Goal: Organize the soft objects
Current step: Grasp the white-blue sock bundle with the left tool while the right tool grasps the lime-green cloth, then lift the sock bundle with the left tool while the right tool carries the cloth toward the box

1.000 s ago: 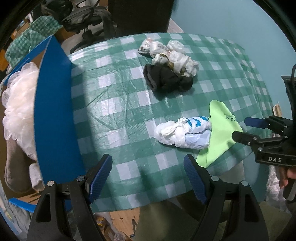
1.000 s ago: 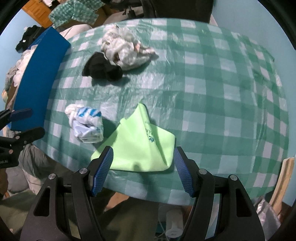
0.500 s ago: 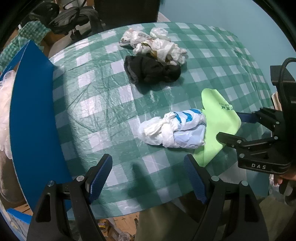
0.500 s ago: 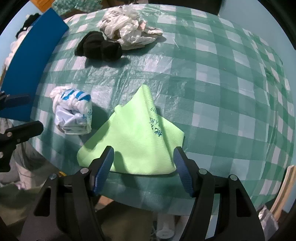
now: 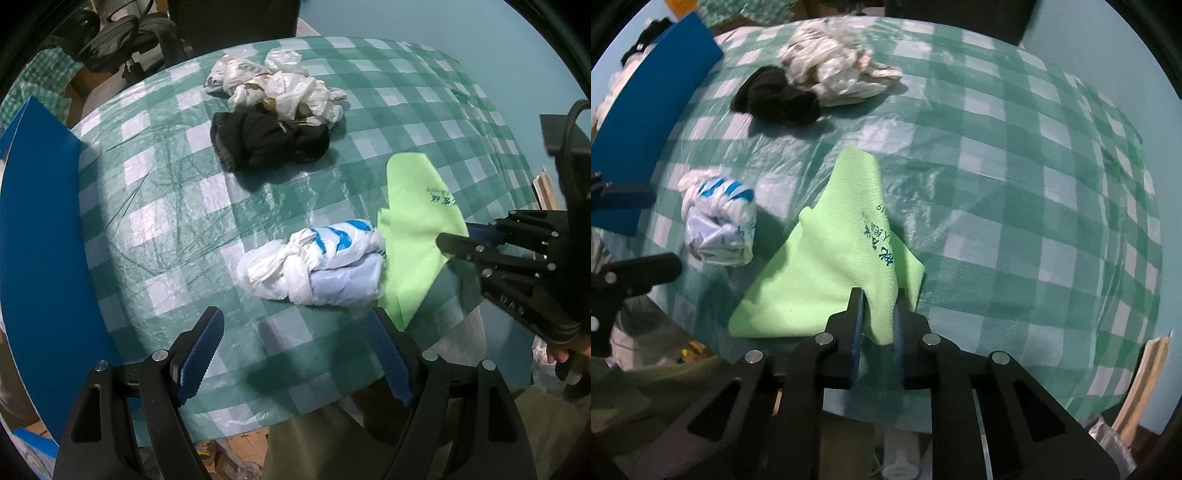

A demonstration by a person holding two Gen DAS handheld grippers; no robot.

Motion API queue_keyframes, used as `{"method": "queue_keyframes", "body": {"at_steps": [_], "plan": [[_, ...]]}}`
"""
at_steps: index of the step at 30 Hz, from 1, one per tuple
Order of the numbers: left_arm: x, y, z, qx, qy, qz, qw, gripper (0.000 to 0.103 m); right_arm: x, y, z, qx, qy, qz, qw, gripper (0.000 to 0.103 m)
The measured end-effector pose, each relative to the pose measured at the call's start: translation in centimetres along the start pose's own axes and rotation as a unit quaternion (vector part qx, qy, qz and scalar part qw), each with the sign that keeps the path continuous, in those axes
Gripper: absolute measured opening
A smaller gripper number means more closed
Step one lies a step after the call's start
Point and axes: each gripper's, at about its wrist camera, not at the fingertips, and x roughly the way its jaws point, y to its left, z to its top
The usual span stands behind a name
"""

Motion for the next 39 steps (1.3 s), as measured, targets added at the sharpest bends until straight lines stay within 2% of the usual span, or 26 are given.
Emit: {"method": "queue_keyframes", "body": {"at_steps": [8, 10, 20, 23, 25, 26, 31, 39], "plan": [[0.9, -1.3, 1.4, 0.004, 0.001, -0.006, 1.0000, 0.082, -1.7, -3.8, 0.2, 0.040, -0.025, 0.017, 0.999, 0.011], [1.4, -1.9, 1.9, 0.009, 0.006, -0.006, 0.9999, 0.087, -1.8, -4.3, 0.5, 0.043, -0.027, 0.018, 0.999, 0.011], [3.9, -4.2, 3.5, 0.038, 0.017, 0.026, 0.9988, 0.087, -2.1, -3.6, 1.1, 0.039, -0.040, 0.027, 0.998, 0.011], [4.4, -4.3, 3.7, 0.041, 0.021, 0.037, 0.9983, 0.078, -2.6, -3.7, 1.0, 0.039, -0.045, 0.030, 0.998, 0.011], [4.6, -4.1, 3.5, 0.044, 0.026, 0.039, 0.9980, 0.058, -2.9, -3.8, 1.2, 0.039, -0.048, 0.032, 0.998, 0.011], [4.8, -4.1, 3.5, 0.044, 0.028, 0.041, 0.9978, 0.054, -3.1, -3.8, 1.2, 0.038, -0.049, 0.033, 0.998, 0.011], [4.2, -3.3, 2.5, 0.025, 0.009, 0.040, 0.9988, 0.049, -4.1, -3.9, 1.3, 0.032, -0.056, 0.033, 0.997, 0.011], [1.5, -1.1, 1.3, -0.001, -0.016, 0.045, 0.9989, 0.048, -5.8, -3.0, 2.2, 0.021, -0.072, 0.032, 0.997, 0.011]]}}
